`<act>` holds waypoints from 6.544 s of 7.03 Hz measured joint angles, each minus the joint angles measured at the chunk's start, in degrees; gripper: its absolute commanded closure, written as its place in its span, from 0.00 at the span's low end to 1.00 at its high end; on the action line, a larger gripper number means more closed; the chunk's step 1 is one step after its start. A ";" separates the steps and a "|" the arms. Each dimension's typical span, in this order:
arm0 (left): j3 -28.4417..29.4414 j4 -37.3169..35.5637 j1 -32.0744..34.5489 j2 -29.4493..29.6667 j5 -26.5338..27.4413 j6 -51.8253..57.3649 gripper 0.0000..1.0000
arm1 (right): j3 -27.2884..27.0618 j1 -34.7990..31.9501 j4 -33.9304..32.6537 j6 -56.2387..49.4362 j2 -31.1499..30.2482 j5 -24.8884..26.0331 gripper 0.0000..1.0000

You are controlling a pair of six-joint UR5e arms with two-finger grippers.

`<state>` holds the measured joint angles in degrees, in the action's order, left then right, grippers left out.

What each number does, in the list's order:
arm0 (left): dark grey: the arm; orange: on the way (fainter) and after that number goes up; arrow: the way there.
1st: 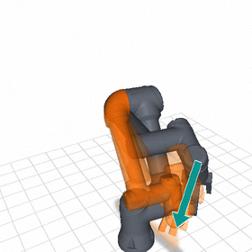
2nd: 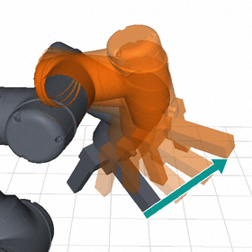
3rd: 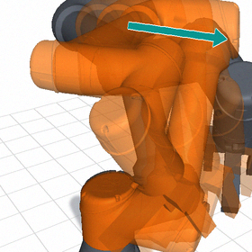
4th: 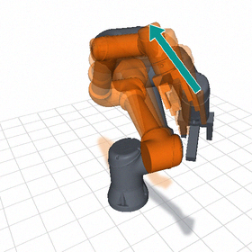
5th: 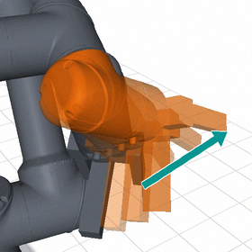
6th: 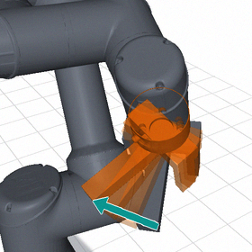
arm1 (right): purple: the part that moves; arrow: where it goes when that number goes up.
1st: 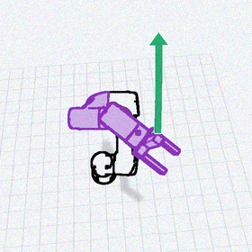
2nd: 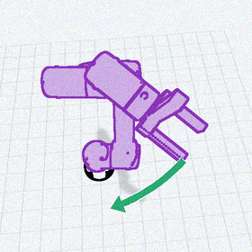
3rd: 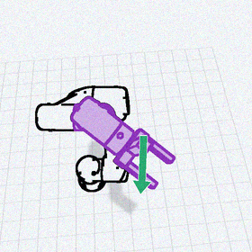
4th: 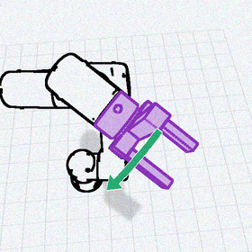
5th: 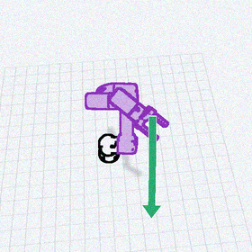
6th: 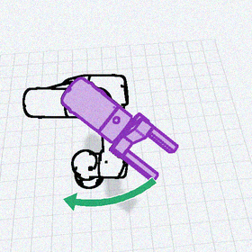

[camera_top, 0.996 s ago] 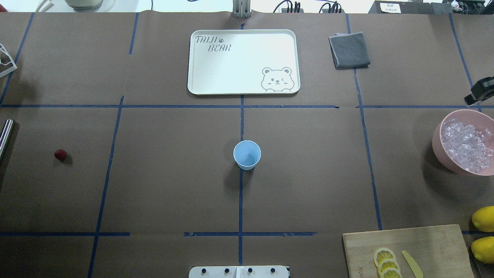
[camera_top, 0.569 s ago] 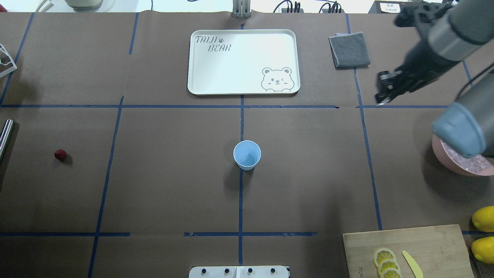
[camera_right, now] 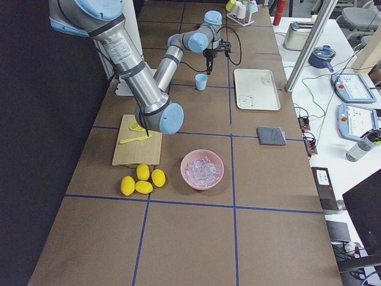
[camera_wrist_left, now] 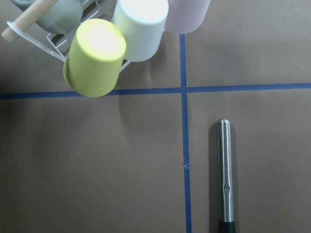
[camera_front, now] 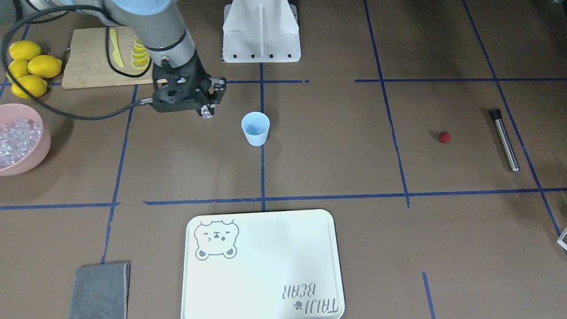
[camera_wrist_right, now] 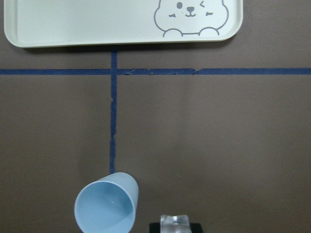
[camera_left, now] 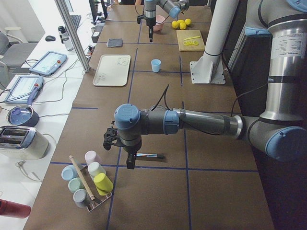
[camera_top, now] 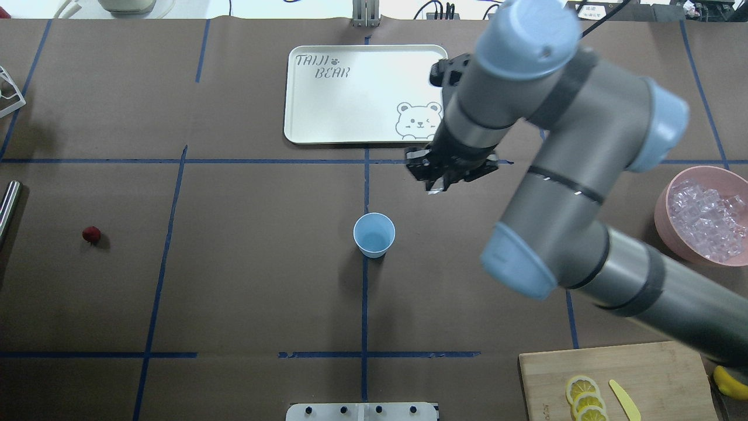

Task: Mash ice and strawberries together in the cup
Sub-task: 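Carry the ice cube with the right gripper over the light-blue cup, then open the right gripper to drop the ice cube into the cup, then move the right gripper back to the pink bowl, then lower the right gripper into the ice and grasp another cube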

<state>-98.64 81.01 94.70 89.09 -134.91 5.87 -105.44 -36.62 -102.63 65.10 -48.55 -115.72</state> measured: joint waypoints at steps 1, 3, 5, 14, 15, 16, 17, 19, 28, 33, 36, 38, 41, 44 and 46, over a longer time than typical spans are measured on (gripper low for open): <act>-0.01 0.02 -0.03 0.03 0.00 -0.41 0.00 | 4.06 3.27 2.78 4.05 2.42 3.33 0.99; 0.05 0.08 -0.03 0.03 0.00 -0.65 0.00 | 9.22 6.83 5.31 7.57 5.47 6.60 0.97; 0.04 0.06 -0.04 0.19 0.00 -0.79 0.00 | 10.38 8.17 5.58 8.00 5.86 7.51 0.89; -0.17 0.03 -0.04 0.56 -0.58 -1.39 0.00 | 10.44 8.85 5.35 8.08 5.12 7.69 0.01; -0.41 0.03 -0.02 0.56 -0.67 -1.41 0.00 | 10.37 8.83 5.39 8.10 5.14 7.70 0.01; -0.60 0.01 -0.01 0.56 -0.80 -1.45 0.00 | 10.21 8.55 5.41 8.09 5.18 7.69 0.01; -0.70 -0.01 -0.01 0.56 -0.85 -1.47 0.00 | 9.43 7.64 5.40 7.99 4.78 7.53 0.01; -0.75 -0.04 -0.04 0.56 -0.88 -1.48 0.00 | 2.08 3.32 5.39 6.29 -1.48 6.48 0.01; -2.35 -0.02 0.05 0.39 -0.90 -2.91 0.00 | -16.82 -23.45 30.05 -21.28 -53.96 -8.42 0.01; -4.04 -0.06 0.00 0.05 -0.88 -4.87 0.00 | -4.36 -27.23 36.65 -25.27 -54.73 -10.66 0.01; -4.10 -0.06 -0.04 0.00 -0.88 -4.93 0.00 | 0.67 -27.17 36.69 -25.05 -52.26 -10.75 0.05; -4.09 -0.06 -0.01 -0.07 -0.88 -4.94 0.00 | 3.08 -27.12 36.76 -25.36 -50.64 -10.88 0.10; -4.02 -0.06 0.00 -0.11 -0.90 -4.99 0.00 | 3.72 -27.10 36.84 -25.60 -50.83 -11.36 0.10; -4.01 -0.06 0.00 -0.12 -0.94 -4.95 0.00 | 3.69 -26.87 36.83 -25.55 -51.89 -13.32 0.18; -4.01 -0.06 -0.01 -0.08 -0.96 -4.99 0.00 | 3.92 -26.68 36.72 -25.55 -52.12 -13.84 0.21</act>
<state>-102.66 80.95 94.69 89.00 -135.88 0.89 -101.53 -63.30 -65.91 39.55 -100.67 -129.57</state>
